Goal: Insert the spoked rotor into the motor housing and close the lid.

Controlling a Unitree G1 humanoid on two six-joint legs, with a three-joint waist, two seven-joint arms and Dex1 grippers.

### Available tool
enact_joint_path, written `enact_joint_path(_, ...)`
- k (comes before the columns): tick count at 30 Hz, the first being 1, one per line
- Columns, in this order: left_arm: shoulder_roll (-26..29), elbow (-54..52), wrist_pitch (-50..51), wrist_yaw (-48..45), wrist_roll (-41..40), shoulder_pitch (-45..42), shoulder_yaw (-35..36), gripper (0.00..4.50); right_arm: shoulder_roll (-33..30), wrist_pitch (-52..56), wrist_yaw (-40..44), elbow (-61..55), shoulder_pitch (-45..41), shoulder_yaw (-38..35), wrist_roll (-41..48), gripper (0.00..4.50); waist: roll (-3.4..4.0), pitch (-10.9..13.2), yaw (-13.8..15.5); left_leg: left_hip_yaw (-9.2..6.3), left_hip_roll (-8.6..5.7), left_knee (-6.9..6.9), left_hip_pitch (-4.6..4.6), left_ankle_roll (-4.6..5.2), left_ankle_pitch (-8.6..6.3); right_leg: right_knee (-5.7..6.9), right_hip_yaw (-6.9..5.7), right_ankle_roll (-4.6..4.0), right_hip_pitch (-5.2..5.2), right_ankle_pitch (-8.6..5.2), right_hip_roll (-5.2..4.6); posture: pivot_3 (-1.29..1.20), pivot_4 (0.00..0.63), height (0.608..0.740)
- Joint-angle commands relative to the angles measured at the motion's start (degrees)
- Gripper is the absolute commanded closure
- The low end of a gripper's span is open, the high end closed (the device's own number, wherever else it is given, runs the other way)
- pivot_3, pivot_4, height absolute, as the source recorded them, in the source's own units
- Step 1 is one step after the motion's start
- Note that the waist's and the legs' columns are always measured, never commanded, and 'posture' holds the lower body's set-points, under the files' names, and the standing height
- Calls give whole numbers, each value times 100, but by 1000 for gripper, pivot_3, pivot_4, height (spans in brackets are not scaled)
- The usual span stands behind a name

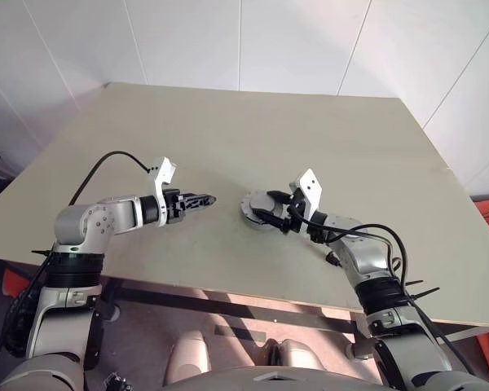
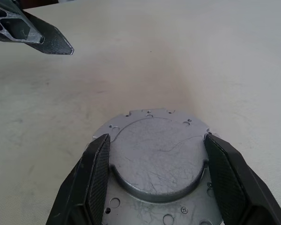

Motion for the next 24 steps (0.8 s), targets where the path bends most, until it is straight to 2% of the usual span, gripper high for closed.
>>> enact_joint_path(1,66,-95,-72,-18,-13,-120,95,1527,-80,-110,-152,139,-44,-126,-68,1422,0,0,1,0,0,0,0,0,0,0,0,0,1,0,0,0,0,740)
enact_joint_path(24,91,-38,-94,-8,1,-179,128,1527,-469,-449,-34,344,242,31,-304,1422,-1,-1,34,-1,-7,1,-3,5,-2,-14,-1,0,17,0,-7,0,0,740)
